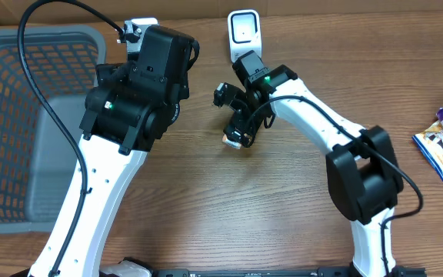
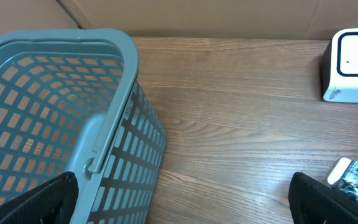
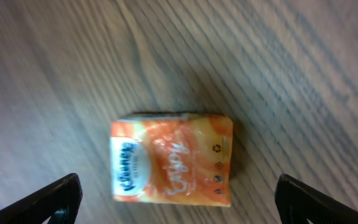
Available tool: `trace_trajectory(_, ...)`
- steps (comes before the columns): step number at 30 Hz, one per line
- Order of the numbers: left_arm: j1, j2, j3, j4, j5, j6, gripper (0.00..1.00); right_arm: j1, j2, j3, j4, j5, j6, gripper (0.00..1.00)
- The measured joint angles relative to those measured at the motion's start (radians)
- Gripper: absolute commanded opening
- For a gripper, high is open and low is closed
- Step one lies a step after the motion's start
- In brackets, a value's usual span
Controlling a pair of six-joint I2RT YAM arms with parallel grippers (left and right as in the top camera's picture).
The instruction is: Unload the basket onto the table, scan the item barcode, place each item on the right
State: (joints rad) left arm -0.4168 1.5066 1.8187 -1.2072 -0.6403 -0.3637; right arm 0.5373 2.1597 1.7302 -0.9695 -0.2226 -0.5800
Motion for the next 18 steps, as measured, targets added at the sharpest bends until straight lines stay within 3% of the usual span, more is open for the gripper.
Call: trace_trajectory(18, 0.000, 0.000, 0.000, 0.000, 0.000, 0.008, 1.00, 0.017, 0.090, -0.003, -0.040, 0.071, -0.001, 1.00)
